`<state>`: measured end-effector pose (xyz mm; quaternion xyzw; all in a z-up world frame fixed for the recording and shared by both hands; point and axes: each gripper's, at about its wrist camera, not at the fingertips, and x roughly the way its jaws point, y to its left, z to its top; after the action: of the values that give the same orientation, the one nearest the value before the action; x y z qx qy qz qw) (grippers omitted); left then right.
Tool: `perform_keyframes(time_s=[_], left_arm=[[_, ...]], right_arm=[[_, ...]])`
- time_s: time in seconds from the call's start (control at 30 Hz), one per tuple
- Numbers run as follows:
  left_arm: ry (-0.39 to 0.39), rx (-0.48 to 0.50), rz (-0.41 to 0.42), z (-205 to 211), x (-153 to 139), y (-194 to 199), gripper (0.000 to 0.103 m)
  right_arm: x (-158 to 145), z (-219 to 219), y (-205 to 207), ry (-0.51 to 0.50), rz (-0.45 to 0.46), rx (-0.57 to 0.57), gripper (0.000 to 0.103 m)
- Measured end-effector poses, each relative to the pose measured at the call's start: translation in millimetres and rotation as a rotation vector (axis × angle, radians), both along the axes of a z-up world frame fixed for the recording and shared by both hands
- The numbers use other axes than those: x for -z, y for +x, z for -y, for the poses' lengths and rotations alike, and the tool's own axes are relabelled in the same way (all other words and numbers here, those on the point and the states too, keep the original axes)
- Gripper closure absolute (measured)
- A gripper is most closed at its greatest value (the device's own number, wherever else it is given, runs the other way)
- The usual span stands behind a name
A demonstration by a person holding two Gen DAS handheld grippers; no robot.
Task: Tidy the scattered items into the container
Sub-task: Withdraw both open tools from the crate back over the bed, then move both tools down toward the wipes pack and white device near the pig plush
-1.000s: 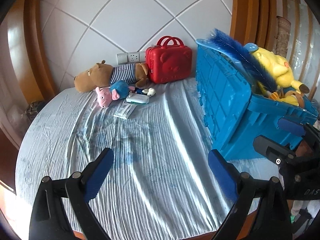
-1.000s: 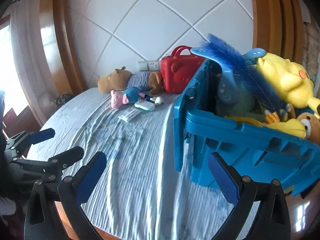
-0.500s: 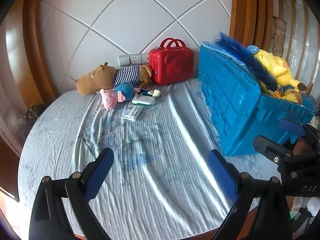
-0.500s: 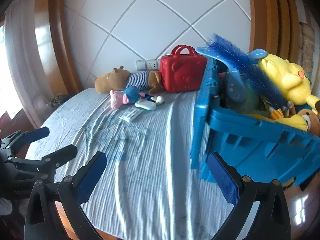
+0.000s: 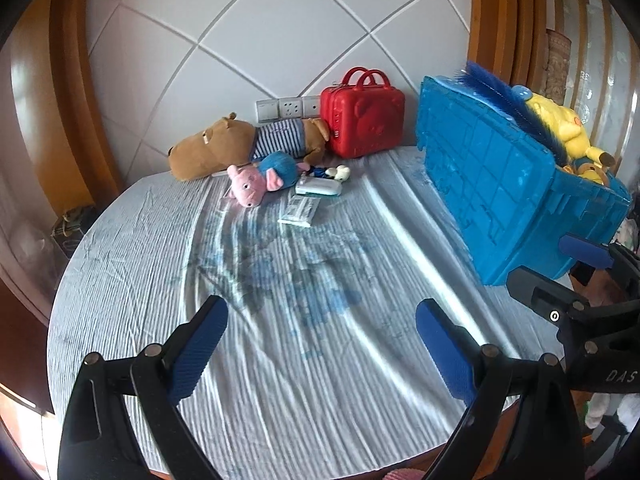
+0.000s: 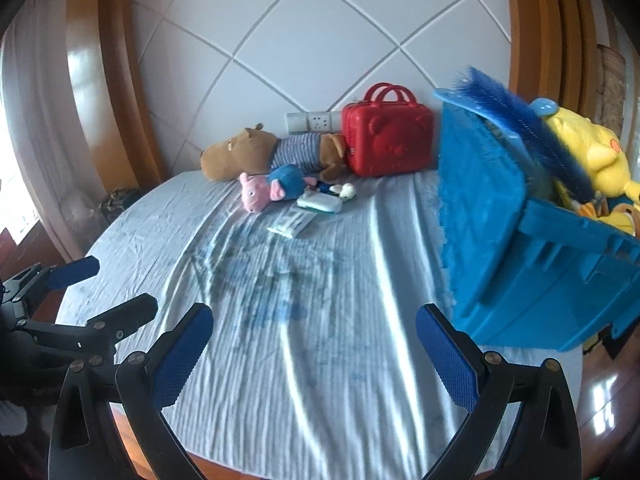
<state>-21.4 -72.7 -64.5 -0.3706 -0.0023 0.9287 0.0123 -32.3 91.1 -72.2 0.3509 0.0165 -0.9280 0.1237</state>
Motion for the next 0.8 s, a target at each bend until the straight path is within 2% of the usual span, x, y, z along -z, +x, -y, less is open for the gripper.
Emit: perform_keyframes(time_s=[0.2, 0.4, 0.57, 0.8], left_arm=[[0.029, -0.022, 0.014, 28, 8, -10, 0.007], [0.038, -0.052, 0.035, 40, 17, -37, 0.007], [0.020, -0.093, 0.074, 45, 27, -77, 0.007], [-0.015, -0.164, 0.127, 69, 37, -139, 0.007]], right_arm=[[3, 28, -10, 0.022, 0.012, -0.019, 0.001], [11, 46, -37, 0.048, 0.034, -0.053, 0.001], [26, 49, -80, 0.059, 0.064, -0.084, 0.001], [43, 44, -162, 0.031, 0.118, -0.111, 0.001]])
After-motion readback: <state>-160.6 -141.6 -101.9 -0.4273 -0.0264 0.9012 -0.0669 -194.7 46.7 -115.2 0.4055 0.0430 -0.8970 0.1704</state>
